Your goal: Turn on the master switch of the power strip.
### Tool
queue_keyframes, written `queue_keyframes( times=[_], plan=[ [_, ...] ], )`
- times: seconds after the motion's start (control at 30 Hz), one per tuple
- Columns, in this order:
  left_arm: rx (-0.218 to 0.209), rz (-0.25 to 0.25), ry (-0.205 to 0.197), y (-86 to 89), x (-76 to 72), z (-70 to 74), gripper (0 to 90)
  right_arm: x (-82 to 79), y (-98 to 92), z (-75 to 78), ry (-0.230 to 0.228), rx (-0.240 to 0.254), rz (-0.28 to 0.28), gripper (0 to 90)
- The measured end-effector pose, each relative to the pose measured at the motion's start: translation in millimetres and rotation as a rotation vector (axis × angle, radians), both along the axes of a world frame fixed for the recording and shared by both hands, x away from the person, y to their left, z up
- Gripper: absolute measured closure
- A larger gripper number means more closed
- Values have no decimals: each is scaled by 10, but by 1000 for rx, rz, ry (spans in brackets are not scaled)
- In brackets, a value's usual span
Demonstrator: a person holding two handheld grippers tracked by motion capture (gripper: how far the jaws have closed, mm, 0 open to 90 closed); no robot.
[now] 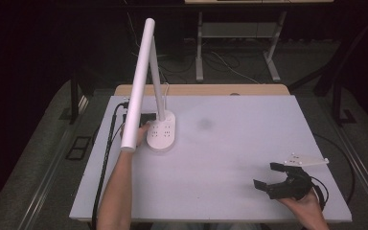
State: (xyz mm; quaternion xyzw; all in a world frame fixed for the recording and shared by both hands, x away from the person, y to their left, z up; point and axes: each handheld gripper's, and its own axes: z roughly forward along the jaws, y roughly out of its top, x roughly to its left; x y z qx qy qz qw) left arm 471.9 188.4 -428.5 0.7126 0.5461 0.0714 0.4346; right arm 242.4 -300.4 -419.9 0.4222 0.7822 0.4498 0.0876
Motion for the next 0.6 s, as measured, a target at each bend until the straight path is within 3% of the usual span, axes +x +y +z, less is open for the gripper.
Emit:
queue_keyframes(
  times=[0.6],
  plan=[
    [10,-16,-57,201,-175,332,899,23,-43,-14,12,8,-19,1]
  ],
)
